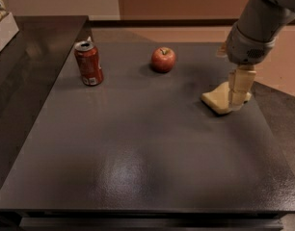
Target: Move sponge near coke can
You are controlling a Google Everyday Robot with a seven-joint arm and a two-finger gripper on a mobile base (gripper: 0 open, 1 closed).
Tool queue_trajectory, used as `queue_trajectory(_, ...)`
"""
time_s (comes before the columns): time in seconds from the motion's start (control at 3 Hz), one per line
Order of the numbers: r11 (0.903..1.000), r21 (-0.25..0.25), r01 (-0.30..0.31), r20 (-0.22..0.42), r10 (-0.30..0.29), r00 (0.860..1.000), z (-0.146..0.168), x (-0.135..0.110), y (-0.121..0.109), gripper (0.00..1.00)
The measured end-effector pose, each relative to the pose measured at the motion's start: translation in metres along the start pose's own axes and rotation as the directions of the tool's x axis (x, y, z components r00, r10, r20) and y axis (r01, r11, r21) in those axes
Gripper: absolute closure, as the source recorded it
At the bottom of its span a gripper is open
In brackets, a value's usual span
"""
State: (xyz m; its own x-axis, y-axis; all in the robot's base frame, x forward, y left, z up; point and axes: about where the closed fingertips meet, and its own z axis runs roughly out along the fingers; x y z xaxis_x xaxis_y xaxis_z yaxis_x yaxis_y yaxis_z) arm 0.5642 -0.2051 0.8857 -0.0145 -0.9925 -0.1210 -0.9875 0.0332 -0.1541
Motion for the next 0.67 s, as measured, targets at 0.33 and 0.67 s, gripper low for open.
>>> queue_trajectory(0.33,1.0000,-0.004,0.008,-0.015,-0.008,1.000,0.011,0.013,-0.002,0.00)
queue_trajectory(0.67,0.9998,-0.016,0.012,-0.023,-0.012,1.000,0.022,0.023,0.002,0.00)
